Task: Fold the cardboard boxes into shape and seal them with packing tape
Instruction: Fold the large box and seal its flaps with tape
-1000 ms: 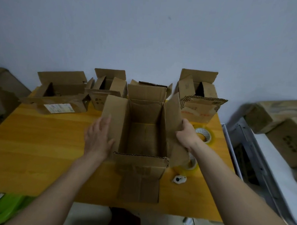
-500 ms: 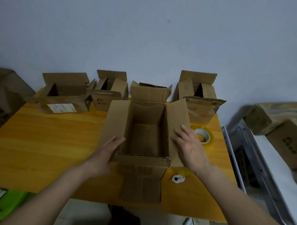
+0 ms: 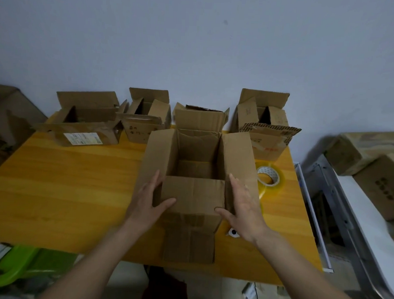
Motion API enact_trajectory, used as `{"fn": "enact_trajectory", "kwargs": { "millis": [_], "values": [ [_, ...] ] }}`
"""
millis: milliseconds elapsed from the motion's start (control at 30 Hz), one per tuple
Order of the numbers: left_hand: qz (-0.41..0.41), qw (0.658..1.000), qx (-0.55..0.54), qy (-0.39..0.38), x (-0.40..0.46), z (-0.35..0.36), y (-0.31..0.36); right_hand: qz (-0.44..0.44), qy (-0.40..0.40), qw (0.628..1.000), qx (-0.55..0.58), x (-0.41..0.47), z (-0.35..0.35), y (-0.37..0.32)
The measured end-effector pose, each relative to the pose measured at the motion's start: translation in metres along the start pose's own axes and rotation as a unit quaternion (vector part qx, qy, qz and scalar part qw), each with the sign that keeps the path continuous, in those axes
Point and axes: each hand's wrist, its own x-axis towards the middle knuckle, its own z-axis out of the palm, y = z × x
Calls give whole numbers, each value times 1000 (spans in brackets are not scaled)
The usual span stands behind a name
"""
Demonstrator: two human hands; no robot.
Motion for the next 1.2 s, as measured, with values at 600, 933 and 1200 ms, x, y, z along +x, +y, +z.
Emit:
{"fn": "enact_trajectory", "kwargs": {
  "millis": [600, 933, 1200],
  "values": [
    [55, 923, 375, -69, 23, 26, 5, -87, -111, 965, -221, 19, 5, -10],
    [52, 919, 378, -100, 24, 26, 8, 9, 31, 998, -59, 172, -48, -61],
    [56, 920, 378, -89, 27, 29, 2, -14, -19, 980, -199, 197, -48, -48]
  ]
}}
